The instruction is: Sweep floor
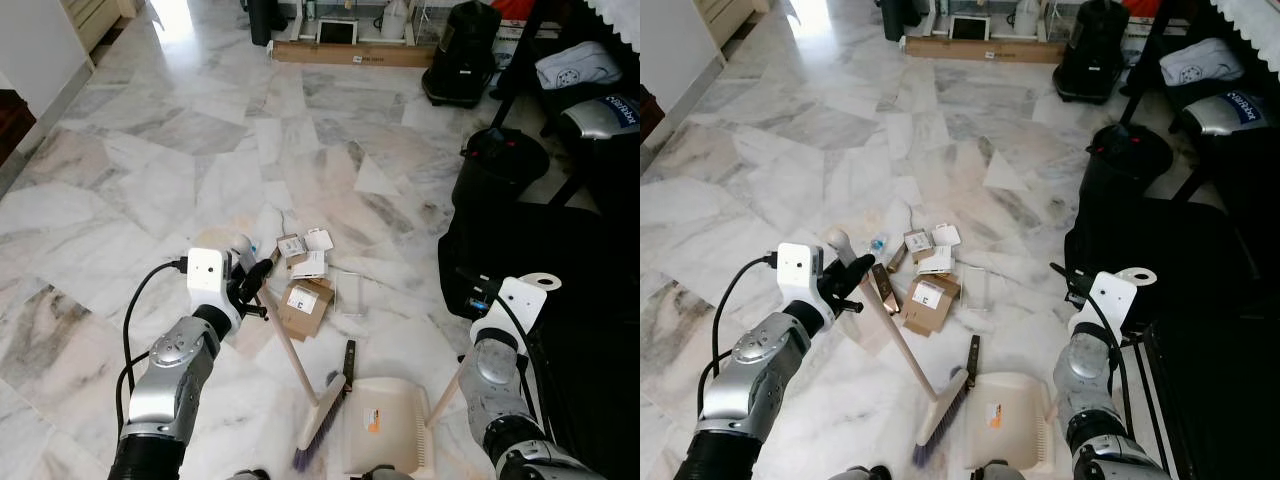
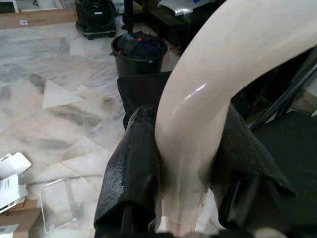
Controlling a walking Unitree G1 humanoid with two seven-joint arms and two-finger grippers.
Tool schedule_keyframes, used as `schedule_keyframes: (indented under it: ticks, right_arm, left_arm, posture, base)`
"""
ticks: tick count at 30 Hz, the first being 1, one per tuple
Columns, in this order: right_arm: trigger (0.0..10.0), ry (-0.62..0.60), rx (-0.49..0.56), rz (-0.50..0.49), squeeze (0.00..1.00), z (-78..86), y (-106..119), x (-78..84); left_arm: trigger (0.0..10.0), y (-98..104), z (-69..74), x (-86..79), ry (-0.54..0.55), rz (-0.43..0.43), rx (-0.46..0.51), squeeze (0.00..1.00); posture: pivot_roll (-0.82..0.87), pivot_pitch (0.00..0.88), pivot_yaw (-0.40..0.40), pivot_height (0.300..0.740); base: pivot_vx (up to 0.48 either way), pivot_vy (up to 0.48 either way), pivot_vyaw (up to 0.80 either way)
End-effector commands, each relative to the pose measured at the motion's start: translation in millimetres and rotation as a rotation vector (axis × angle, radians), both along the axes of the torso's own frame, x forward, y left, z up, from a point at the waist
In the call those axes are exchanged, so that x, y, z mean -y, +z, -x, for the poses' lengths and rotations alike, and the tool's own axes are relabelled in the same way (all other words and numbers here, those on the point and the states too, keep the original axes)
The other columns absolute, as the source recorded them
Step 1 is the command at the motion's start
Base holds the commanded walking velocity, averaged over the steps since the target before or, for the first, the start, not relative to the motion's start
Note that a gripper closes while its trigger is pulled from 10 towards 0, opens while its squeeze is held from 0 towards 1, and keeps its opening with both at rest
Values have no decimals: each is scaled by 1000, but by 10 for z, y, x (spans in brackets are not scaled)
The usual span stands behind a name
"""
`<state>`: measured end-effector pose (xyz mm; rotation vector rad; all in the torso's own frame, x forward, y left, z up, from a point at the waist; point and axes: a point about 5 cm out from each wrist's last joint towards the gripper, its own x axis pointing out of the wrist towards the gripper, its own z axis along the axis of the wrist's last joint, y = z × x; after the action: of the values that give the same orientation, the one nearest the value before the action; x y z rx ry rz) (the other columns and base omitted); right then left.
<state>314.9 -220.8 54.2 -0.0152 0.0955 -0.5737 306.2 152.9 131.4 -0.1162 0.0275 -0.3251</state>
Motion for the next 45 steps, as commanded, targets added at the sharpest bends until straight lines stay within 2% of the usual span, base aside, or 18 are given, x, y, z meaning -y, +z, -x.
schedule_keyframes:
  ticks: [1,4,13,19,25,34,45]
  right_arm:
    - [10000,-28,-30,-1,0,35,-49,40]
    - [10000,-51,-36,20,0,42,-42,75]
    - [10000,-85,-34,45,0,34,-3,147]
    - [10000,-86,-10,37,0,5,43,159]
    - [10000,-36,47,22,0,-33,108,125]
    - [10000,-9,63,24,0,-34,123,139]
    - [10000,0,53,33,0,-42,117,125]
  left_arm:
    - [10000,89,28,-93,15,-21,34,0]
    - [10000,129,32,-150,20,-63,50,0]
    - [10000,199,4,-206,79,-84,89,0]
    - [10000,141,-4,-184,138,-94,100,0]
    - [10000,25,55,-202,247,-113,111,0]
    - [10000,-44,68,-132,255,-123,118,0]
    - [10000,-15,41,-136,250,-129,139,0]
  posture:
    - [64,149,-20,740]
    - [65,134,-22,740]
    - [60,96,-22,740]
    - [52,63,-27,740]
    - [40,44,-28,740]
    - [33,41,-31,740]
    - [34,43,-29,740]
  base:
    - [0,0,0]
    - [0,0,0]
    - [0,0,0]
    - [0,0,0]
    - [0,0,0]
    - [0,0,0]
    - [279,0,0]
